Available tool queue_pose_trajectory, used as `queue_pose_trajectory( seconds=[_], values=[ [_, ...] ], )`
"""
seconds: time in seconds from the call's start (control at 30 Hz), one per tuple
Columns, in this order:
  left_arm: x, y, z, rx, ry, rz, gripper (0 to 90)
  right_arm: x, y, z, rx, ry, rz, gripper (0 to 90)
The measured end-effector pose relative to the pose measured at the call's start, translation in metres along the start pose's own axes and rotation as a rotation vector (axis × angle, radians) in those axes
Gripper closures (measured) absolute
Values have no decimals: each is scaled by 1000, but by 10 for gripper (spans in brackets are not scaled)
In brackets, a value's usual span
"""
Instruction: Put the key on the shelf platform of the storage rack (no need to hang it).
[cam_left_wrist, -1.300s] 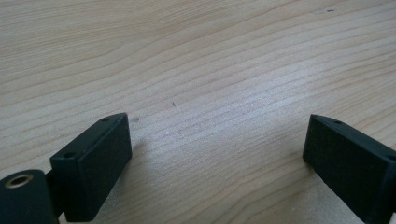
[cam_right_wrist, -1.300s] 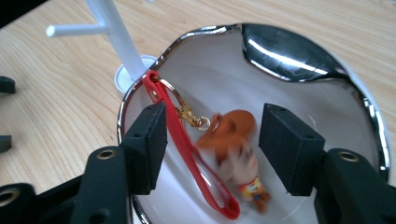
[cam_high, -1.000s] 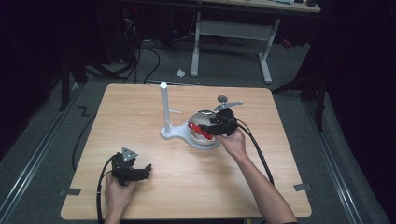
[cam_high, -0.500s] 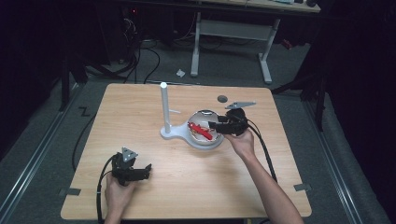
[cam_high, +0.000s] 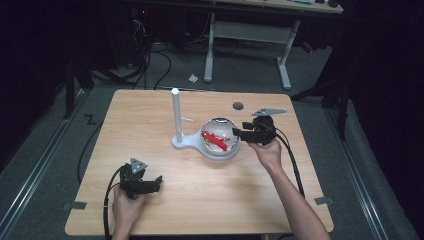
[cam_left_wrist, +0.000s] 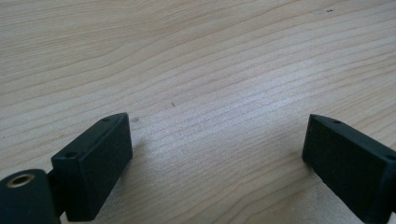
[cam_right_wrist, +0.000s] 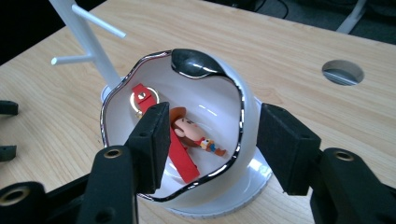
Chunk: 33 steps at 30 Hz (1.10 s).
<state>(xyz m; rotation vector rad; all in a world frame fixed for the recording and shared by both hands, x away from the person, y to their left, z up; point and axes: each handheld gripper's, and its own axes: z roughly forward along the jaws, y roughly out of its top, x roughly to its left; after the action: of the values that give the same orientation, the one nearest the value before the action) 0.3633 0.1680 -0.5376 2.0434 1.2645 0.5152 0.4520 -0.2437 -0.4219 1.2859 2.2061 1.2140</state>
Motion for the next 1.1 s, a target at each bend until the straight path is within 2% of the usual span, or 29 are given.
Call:
queue_pose_trajectory(
  seconds=[0.17,0.47,0.93,1.1],
  values=[
    [0,0,0,0,0,0,86,-8,-6,-10,-4,-10,19,461],
    [0,0,0,0,1,-2,87,-13,-7,-33,-25,-36,3,461],
    [0,0,0,-2,3,-2,89,-16,-11,-49,-35,-64,13,460],
    [0,0,0,-1,2,-1,90,-20,-20,-55,-34,-61,32,461]
  ],
)
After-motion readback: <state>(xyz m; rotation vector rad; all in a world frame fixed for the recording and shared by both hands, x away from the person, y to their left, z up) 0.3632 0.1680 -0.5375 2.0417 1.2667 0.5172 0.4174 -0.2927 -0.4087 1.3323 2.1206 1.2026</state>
